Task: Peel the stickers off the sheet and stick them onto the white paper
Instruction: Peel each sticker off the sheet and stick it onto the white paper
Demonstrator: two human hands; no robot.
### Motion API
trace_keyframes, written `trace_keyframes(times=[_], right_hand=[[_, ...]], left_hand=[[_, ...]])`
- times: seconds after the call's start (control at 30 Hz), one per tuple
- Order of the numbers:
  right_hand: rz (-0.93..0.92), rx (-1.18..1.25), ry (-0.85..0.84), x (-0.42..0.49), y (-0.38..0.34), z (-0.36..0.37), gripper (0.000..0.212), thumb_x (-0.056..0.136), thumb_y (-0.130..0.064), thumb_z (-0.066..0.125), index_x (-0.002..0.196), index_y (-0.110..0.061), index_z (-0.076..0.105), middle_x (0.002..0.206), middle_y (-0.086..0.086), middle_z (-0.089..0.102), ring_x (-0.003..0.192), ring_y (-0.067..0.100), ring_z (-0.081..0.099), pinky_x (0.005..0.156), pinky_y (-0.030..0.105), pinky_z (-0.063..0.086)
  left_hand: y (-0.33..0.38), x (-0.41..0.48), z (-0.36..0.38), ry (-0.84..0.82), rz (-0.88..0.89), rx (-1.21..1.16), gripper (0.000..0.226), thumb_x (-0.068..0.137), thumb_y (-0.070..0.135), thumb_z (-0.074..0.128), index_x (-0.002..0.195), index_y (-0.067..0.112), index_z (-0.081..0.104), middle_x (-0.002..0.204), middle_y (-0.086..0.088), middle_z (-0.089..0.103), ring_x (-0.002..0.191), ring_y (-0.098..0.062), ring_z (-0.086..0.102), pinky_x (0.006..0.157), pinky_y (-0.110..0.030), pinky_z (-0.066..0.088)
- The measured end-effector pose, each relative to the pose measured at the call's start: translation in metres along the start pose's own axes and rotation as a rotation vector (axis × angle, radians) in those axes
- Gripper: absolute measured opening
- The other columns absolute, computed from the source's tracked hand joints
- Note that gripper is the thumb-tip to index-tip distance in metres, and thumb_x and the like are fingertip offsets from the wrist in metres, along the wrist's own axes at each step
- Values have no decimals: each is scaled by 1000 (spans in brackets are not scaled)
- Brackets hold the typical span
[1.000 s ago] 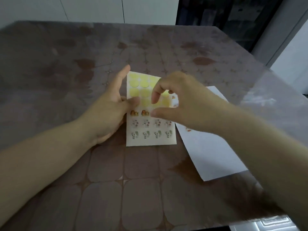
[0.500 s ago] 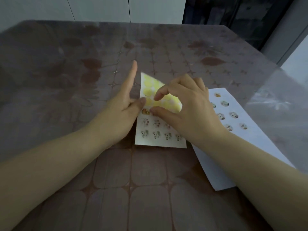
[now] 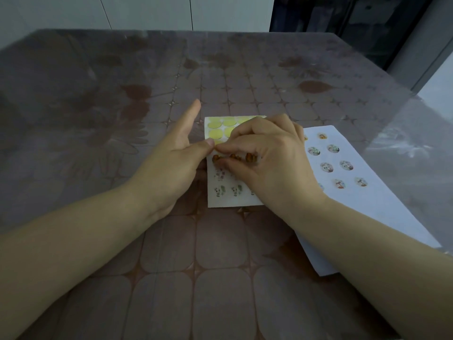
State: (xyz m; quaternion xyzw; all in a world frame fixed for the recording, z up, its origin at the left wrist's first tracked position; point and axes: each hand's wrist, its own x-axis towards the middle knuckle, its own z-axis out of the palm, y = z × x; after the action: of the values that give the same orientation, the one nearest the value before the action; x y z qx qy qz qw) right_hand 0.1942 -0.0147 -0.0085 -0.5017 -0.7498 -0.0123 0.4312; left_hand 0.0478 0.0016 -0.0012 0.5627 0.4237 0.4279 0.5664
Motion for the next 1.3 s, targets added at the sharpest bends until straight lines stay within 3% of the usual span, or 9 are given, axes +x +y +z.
trace_keyframes(times=[0.27,0.37,0.5,0.6,0.77,0.93,1.03,1.13,1.3], right_hand=[[42,56,17,-1,-3,-3,8,69,-28,74,77,-26,75,82,-17,63,87,15,49,84,28,30],[57,80,16,-2,-3,-4,6,69,-27,74,75,-26,74,81,-17,62,87,14,49,85,28,30],[21,84,-42,-2,-3,-6,3,71,-27,72,74,-27,73,80,-14,65,87,14,51,88,30,31],[94,160,-136,0,-2,-14,3,74,-29,74,75,-31,71,76,-19,65,86,3,51,89,20,31],[343,374,-222,0,0,-26,11,74,-22,76,70,-30,71,68,-23,64,77,-10,53,68,1,36],[440,460,-248,2,1,-23,8,76,-20,75,70,-23,70,58,-17,58,60,-3,50,56,6,40],[433,461,-272,3,0,-23,7,77,-21,74,72,-23,70,59,-16,57,59,1,49,56,9,39],[416,431,-289,3,0,-20,6,80,-23,71,75,-23,69,71,-4,64,68,16,55,58,14,40],[381,374,-280,3,2,-15,7,81,-25,70,75,-25,66,74,-3,65,69,14,57,61,19,42]], left_hand=[[-2,0,0,-1,-1,50,57,98,10,45,143,41,30,118,-1,67,102,-15,65,96,-37,48],[-2,0,0,-20,9,52,56,98,8,43,143,40,31,121,-1,65,101,-12,65,89,-30,51],[-2,0,-2,-45,26,40,56,99,5,40,143,39,31,101,1,73,84,-9,70,70,-23,54],[-2,-1,-4,-63,89,144,58,100,8,41,144,41,25,90,-5,75,85,-15,71,84,-33,54],[-1,-2,-6,-92,88,200,56,94,28,55,141,45,29,94,-30,67,91,-33,69,95,-48,49],[0,-4,-3,-203,45,196,62,70,15,70,125,32,49,95,-5,75,89,-15,72,81,-25,55],[-2,-3,-4,-197,38,247,62,74,-4,71,125,27,52,100,-9,73,89,-17,72,79,-27,57],[-3,-2,-5,-187,48,257,64,75,-7,70,125,29,51,100,-10,73,89,-19,71,81,-31,57],[-2,-1,-4,-169,38,233,71,75,-8,69,128,33,45,91,-5,75,83,-14,72,75,-23,57]])
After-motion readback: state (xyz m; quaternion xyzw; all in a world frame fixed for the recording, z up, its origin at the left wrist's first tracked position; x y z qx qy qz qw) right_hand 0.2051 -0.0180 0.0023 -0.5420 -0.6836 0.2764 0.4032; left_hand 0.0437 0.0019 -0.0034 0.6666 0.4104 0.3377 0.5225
